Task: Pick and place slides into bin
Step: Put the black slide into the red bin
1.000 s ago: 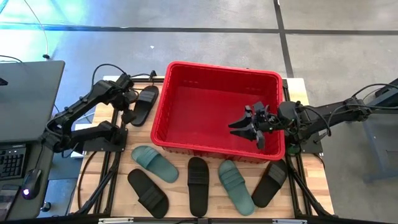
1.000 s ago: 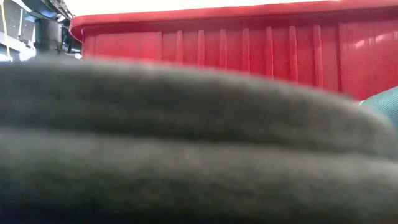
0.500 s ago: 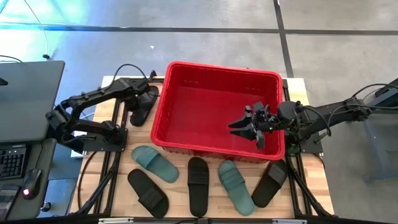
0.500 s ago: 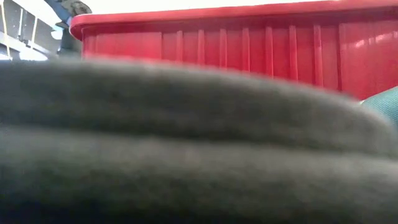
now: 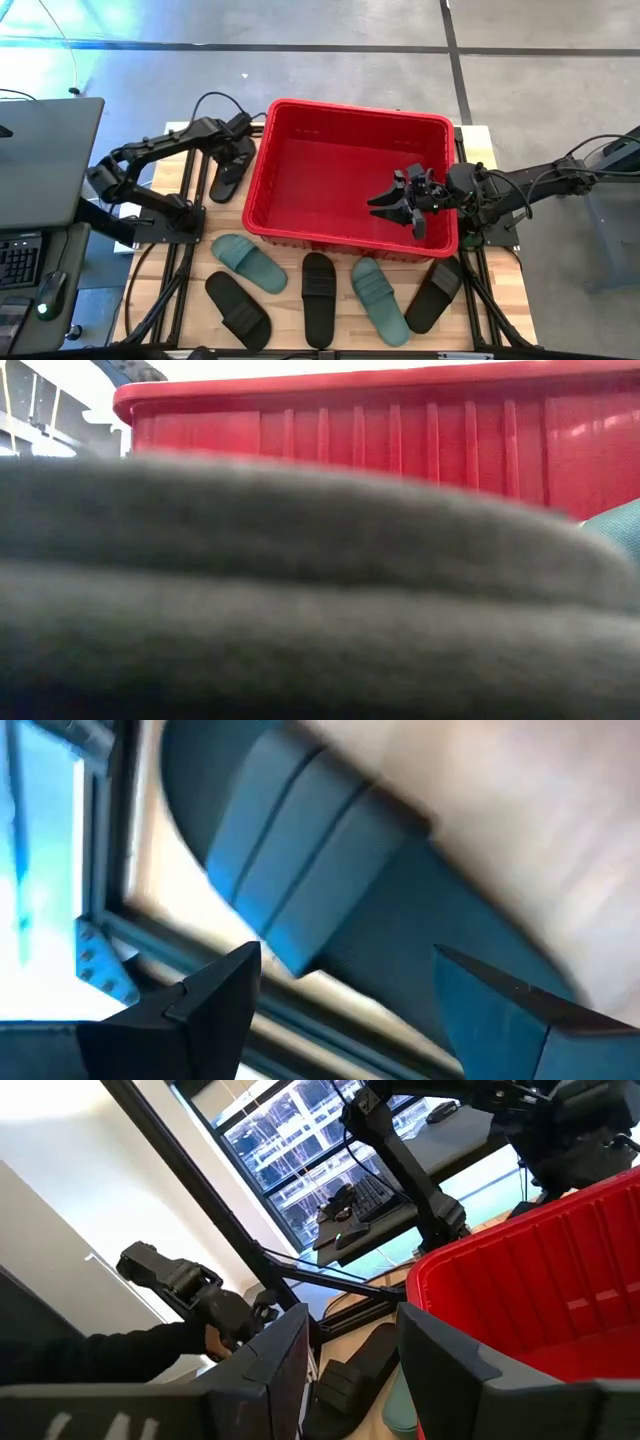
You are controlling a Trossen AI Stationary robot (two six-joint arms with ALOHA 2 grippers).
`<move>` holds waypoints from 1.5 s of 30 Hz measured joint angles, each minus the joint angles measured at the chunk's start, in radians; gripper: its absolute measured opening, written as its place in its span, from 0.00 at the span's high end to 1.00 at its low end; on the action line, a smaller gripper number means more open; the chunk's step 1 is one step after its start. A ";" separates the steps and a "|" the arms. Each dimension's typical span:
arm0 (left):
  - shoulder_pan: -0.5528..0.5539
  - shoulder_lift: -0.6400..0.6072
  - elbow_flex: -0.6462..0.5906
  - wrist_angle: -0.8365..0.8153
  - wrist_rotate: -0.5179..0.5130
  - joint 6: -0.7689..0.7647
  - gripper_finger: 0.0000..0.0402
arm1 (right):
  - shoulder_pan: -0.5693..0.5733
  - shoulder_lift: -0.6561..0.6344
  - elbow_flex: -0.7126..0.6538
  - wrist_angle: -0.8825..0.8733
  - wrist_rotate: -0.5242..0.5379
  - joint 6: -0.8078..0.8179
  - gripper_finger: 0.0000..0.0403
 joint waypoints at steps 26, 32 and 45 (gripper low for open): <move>0.007 0.195 -0.002 0.212 -0.172 -0.259 0.31 | 0.000 0.000 0.000 -0.008 -0.006 0.009 0.65; 0.007 0.222 -0.002 0.233 -0.209 -0.257 0.46 | 0.000 0.000 0.000 -0.008 -0.006 0.015 0.65; 0.006 0.199 0.050 0.078 -0.145 -0.192 0.97 | 0.000 0.000 0.000 -0.008 -0.006 0.020 0.65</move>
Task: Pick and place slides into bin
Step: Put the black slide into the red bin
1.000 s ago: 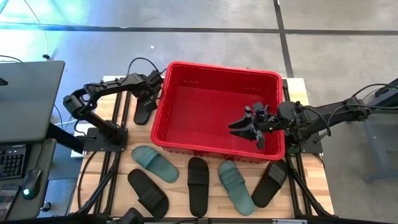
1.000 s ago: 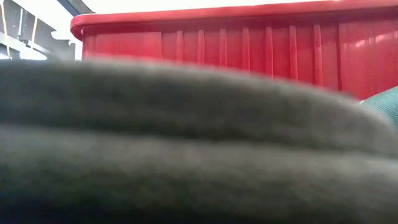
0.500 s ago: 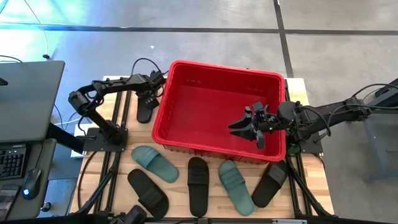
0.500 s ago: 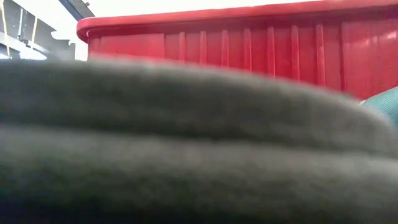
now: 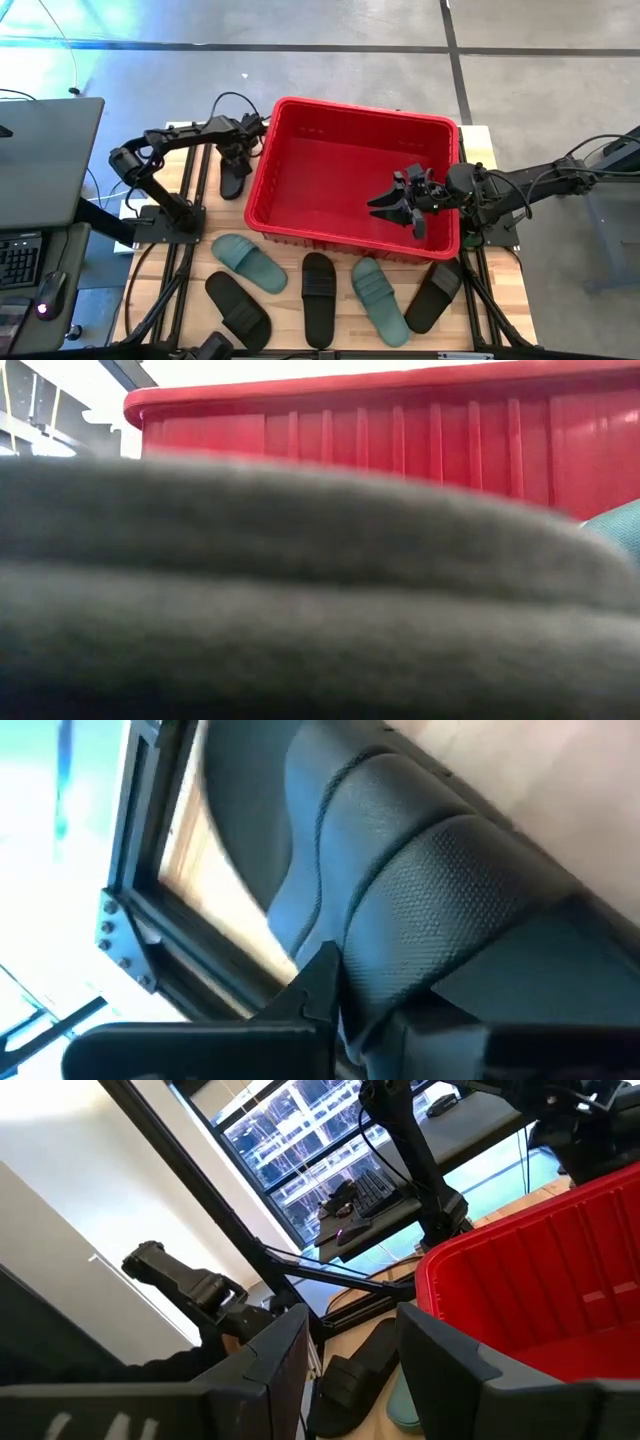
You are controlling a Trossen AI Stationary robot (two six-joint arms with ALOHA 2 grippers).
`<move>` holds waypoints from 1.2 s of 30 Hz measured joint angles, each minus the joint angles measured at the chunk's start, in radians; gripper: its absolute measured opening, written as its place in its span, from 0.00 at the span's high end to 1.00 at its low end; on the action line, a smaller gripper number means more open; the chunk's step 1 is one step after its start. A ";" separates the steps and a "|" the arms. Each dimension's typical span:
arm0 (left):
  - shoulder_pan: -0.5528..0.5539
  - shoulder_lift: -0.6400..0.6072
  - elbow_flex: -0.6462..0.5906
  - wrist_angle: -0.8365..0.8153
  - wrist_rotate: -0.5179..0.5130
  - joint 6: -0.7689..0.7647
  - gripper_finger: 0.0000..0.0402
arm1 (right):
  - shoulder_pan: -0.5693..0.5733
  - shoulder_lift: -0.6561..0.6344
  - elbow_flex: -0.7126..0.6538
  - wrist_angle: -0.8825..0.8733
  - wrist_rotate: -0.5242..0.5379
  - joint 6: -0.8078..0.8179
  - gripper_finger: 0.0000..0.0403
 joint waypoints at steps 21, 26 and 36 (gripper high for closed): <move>-0.250 -0.135 0.974 -0.459 -0.002 0.029 0.99 | 0.000 0.000 0.000 0.000 0.052 -0.050 0.65; -0.448 -0.133 1.032 -0.319 -0.012 -0.023 0.99 | 0.000 0.000 0.000 0.000 0.106 -0.063 0.65; -0.556 0.047 0.992 -0.265 -0.112 -0.141 1.00 | 0.000 0.000 0.000 -0.002 0.106 -0.012 0.65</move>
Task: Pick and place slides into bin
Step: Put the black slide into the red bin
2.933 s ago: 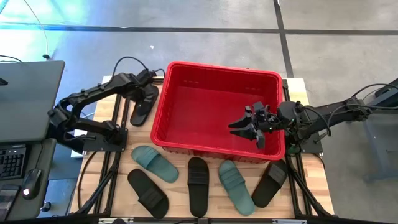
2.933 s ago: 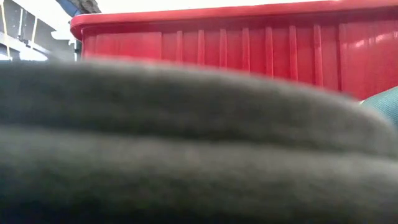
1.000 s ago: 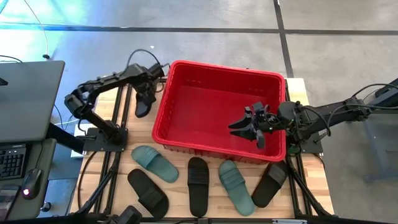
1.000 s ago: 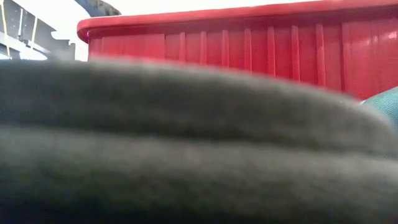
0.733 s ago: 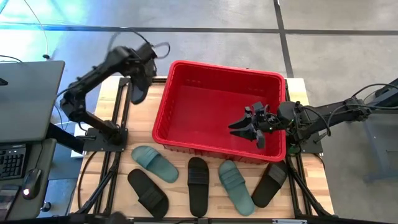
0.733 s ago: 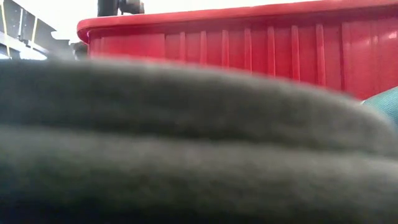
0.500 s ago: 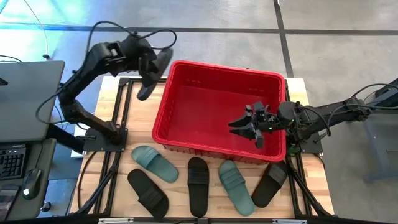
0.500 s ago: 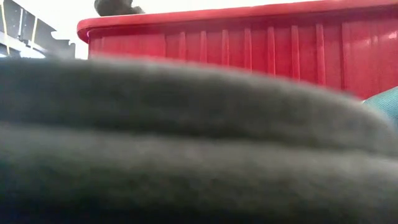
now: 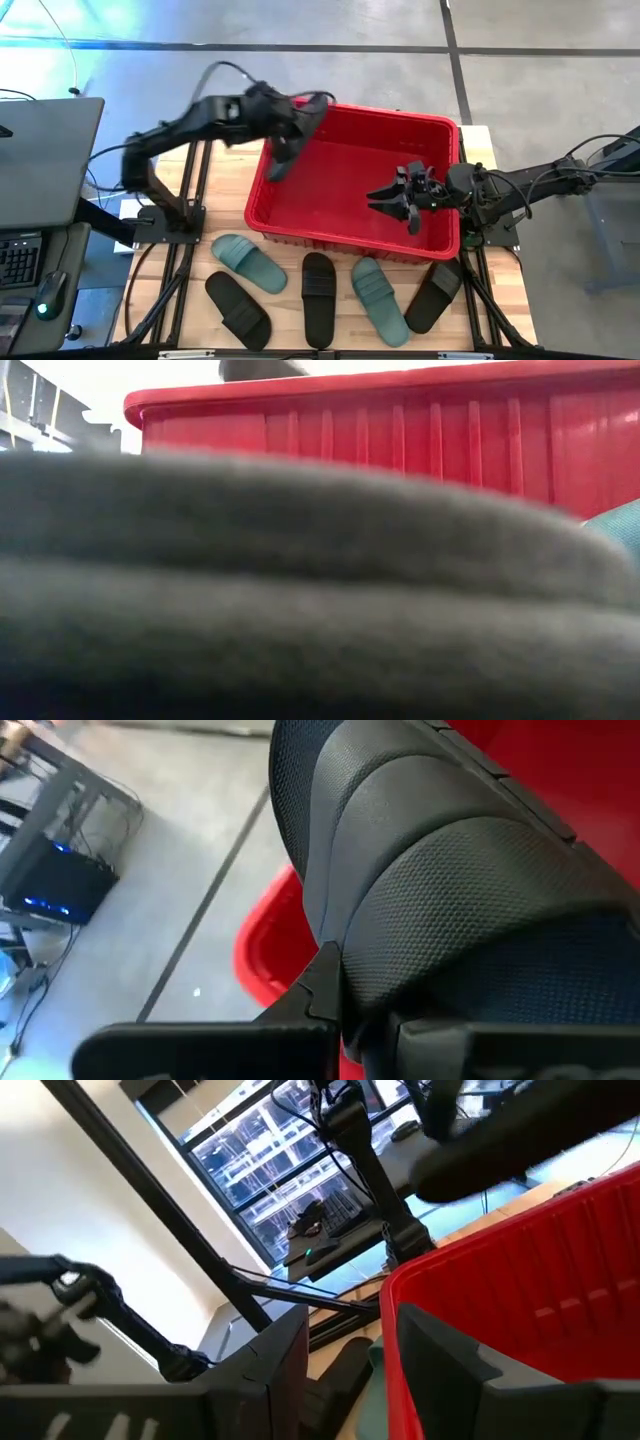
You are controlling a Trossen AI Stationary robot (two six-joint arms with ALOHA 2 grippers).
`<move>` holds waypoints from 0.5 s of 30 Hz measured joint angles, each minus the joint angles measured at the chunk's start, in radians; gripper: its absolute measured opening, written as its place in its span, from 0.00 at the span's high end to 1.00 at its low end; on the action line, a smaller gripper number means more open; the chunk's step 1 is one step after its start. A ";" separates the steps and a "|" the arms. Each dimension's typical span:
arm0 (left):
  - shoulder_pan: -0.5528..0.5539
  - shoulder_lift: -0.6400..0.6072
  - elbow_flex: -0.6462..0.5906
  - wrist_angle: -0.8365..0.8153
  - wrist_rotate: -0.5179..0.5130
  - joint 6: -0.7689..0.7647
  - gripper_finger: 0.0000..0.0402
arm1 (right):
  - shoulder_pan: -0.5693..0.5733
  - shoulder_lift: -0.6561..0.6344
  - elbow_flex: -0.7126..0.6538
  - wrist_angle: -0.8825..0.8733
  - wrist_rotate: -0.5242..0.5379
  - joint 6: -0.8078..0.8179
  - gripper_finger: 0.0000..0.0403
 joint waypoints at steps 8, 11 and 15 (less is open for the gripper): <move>0.020 0.249 0.000 0.015 -0.015 0.035 1.00 | 0.000 0.004 0.000 -0.004 0.000 0.049 0.65; 0.039 0.330 -0.001 0.020 -0.021 0.031 1.00 | 0.000 0.003 0.000 -0.019 0.000 0.063 0.65; 0.068 0.414 0.000 0.045 -0.056 0.019 1.00 | 0.000 0.003 0.000 -0.024 0.000 0.063 0.65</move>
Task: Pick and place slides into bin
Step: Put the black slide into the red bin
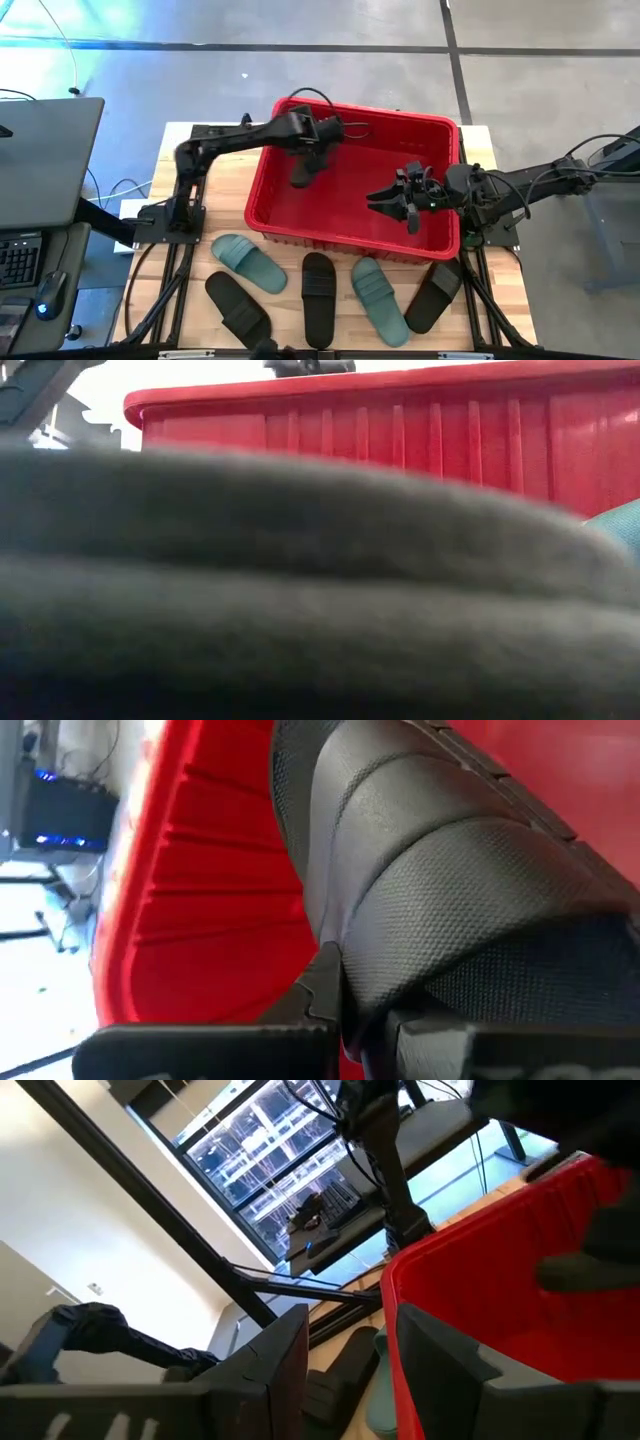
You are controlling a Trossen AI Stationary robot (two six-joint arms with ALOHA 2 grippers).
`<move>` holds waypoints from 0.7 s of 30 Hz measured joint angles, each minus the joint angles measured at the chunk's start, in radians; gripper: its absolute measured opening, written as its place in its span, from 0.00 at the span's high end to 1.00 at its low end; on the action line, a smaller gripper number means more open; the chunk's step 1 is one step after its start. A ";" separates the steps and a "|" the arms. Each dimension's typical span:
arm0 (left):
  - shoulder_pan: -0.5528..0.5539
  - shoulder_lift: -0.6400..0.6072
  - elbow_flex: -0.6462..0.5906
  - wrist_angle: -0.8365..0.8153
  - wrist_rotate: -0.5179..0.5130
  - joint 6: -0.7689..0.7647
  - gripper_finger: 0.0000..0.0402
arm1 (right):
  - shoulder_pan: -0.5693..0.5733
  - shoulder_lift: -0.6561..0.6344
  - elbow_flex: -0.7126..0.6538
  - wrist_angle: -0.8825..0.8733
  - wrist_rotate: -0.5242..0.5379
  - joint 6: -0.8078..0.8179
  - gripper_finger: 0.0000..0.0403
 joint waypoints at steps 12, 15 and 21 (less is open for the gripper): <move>0.061 0.166 0.000 -0.124 0.056 -0.080 1.00 | 0.000 0.000 0.000 -0.032 -0.012 0.001 0.65; 0.074 0.195 0.001 -0.122 0.058 -0.097 0.98 | 0.000 0.000 0.000 -0.040 -0.013 0.000 0.65; 0.118 0.231 0.001 -0.106 0.185 -0.096 0.89 | 0.000 0.000 0.000 -0.054 -0.015 0.000 0.65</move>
